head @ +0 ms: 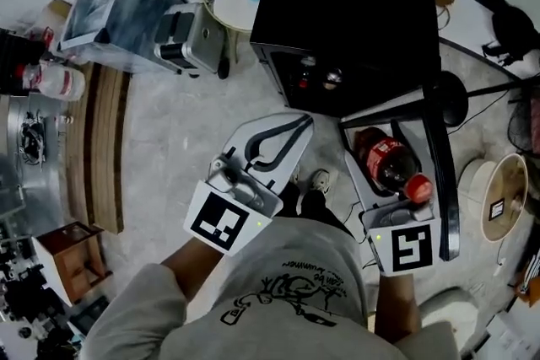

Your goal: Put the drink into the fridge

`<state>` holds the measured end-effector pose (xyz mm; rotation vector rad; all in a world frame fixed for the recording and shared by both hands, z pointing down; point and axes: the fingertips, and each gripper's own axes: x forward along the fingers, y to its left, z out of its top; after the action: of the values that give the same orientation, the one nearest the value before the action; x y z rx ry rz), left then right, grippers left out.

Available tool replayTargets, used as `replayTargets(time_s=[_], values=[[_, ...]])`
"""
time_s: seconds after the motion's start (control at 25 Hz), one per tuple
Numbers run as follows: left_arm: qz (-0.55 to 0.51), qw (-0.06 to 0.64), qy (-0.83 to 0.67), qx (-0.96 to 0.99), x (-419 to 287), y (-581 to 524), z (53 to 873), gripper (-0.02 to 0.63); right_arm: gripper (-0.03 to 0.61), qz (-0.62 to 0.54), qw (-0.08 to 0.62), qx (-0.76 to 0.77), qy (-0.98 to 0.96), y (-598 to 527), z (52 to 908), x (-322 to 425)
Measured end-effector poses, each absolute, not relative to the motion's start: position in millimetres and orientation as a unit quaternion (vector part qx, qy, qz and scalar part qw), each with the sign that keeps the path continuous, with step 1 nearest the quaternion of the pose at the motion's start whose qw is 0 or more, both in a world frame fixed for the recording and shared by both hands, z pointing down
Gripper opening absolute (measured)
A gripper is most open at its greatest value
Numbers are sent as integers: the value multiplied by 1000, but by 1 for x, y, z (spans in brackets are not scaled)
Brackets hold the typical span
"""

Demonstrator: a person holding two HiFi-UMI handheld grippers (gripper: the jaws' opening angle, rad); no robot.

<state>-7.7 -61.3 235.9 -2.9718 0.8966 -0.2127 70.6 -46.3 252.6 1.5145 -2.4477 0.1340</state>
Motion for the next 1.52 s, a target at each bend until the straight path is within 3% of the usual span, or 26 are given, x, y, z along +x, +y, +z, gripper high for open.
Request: replayTargets(time_s=[1.52], values=[[-93, 0, 278, -956, 6, -71, 335, 21, 311, 91, 181, 516, -832, -58, 372, 75]])
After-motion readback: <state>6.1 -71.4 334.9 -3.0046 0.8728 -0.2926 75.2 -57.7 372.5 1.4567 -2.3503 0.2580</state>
